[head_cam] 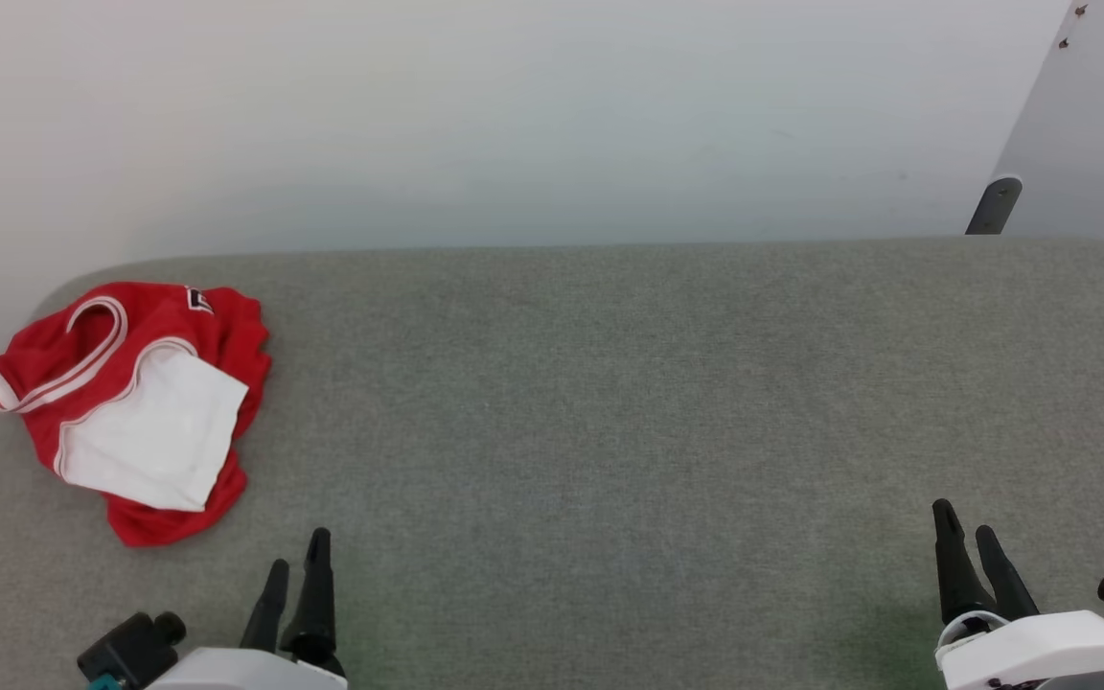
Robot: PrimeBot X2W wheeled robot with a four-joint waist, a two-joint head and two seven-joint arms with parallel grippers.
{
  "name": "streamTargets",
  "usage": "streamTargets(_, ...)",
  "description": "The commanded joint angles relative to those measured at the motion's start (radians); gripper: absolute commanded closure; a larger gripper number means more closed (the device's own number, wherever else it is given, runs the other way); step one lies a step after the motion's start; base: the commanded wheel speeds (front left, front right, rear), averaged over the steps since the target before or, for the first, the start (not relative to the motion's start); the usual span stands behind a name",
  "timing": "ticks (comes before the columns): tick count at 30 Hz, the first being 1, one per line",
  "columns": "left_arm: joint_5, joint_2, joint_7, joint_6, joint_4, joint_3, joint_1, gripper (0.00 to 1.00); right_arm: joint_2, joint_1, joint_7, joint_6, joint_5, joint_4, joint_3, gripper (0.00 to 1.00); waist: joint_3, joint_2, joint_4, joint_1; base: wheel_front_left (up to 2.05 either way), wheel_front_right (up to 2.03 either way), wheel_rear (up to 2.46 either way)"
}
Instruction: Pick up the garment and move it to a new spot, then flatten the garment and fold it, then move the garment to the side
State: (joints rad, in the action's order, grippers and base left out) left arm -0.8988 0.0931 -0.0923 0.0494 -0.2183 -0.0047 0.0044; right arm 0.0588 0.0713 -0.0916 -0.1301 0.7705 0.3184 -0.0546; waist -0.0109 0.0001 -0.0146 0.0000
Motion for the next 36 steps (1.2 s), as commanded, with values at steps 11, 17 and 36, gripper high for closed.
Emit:
streamTargets(11, 0.190, 0.015, -0.041, -0.011, 0.037, 0.004, 0.006, 0.00, -0.005, 0.031, -0.042, -0.001, -0.205, -0.008, -0.008, 0.00, 0.000, -0.0001, -0.004, 0.0000, 0.00, 0.00, 0.00)
streamTargets(17, 0.269, 0.017, -0.057, -0.011, 0.056, 0.013, 0.012, 0.00, -0.006, 0.035, -0.058, -0.001, -0.276, -0.010, -0.008, 0.00, -0.001, -0.0001, -0.006, 0.0000, 0.00, 0.00, 0.00)
streamTargets(36, 0.485, 0.012, -0.101, 0.004, 0.115, 0.029, 0.037, 0.00, -0.007, 0.039, -0.101, -0.001, -0.443, -0.016, 0.007, 0.00, -0.009, -0.0001, -0.008, 0.0000, 0.00, 0.00, 0.00)
